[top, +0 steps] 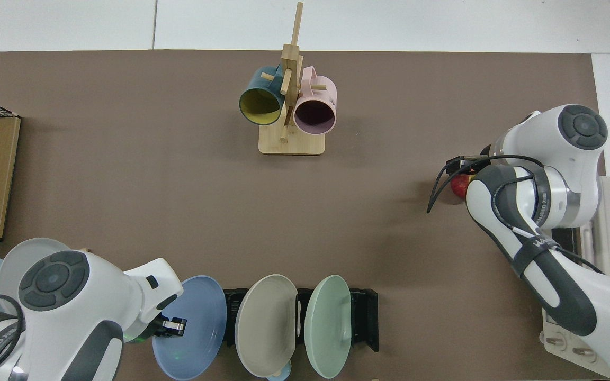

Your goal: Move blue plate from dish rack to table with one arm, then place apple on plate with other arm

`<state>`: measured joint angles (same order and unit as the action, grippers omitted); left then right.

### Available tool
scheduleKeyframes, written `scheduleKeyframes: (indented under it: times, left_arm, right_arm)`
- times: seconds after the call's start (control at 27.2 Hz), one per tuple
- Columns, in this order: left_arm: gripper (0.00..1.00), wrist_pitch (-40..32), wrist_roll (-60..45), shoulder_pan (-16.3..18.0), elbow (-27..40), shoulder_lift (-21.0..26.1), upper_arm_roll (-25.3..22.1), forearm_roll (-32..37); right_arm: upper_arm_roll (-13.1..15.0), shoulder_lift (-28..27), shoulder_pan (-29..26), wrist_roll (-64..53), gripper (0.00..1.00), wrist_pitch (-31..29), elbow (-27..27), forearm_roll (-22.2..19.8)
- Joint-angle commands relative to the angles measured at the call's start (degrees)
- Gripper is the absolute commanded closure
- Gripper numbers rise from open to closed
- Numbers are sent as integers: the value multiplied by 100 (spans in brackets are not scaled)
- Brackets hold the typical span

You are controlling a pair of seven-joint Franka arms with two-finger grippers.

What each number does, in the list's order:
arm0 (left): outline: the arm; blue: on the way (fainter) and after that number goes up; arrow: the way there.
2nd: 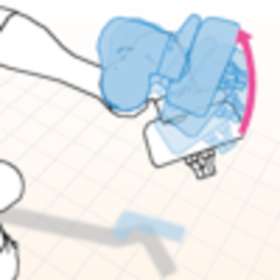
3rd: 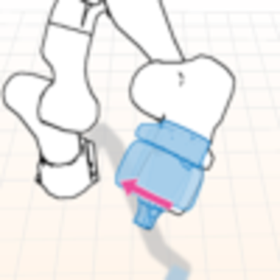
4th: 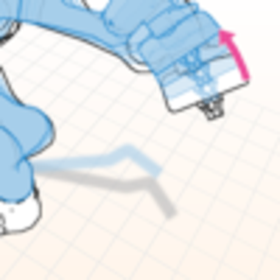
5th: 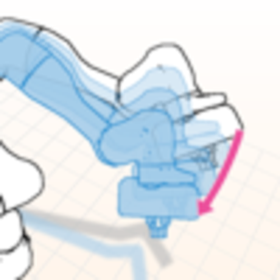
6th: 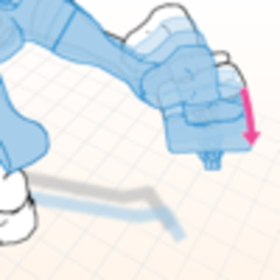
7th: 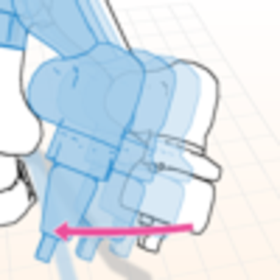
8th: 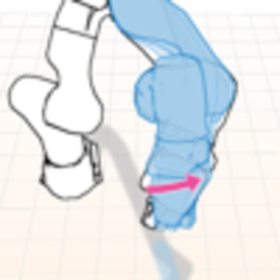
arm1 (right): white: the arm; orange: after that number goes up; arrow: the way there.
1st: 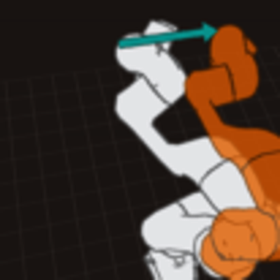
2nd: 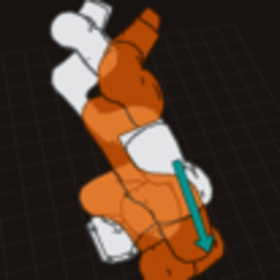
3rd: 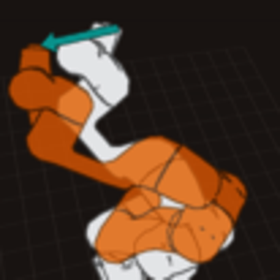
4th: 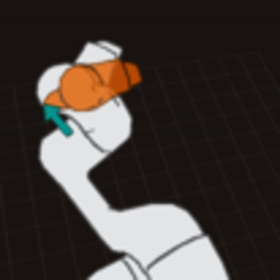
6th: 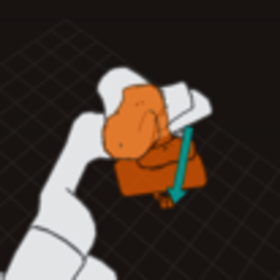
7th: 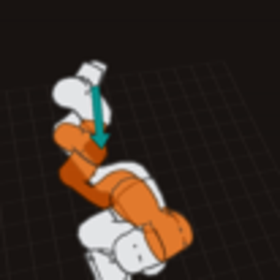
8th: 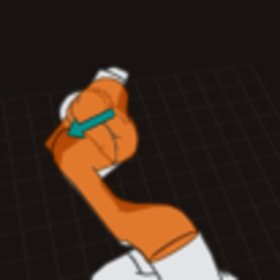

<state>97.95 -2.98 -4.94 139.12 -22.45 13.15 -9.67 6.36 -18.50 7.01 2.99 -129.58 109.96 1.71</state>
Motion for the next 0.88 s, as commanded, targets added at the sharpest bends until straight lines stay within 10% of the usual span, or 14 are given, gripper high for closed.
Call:
scheduleKeyframes:
  times: [0.0,0.85]
  left_arm:
    - [92,-346,-115,28,-359,-76,-32,256]
    - [100,541,314,590,-1493,881,-743,-543]
  right_arm:
    - [-48,-153,-69,-44,0,-304,131,-31]
    - [-39,-312,-42,-44,0,-348,236,-31]
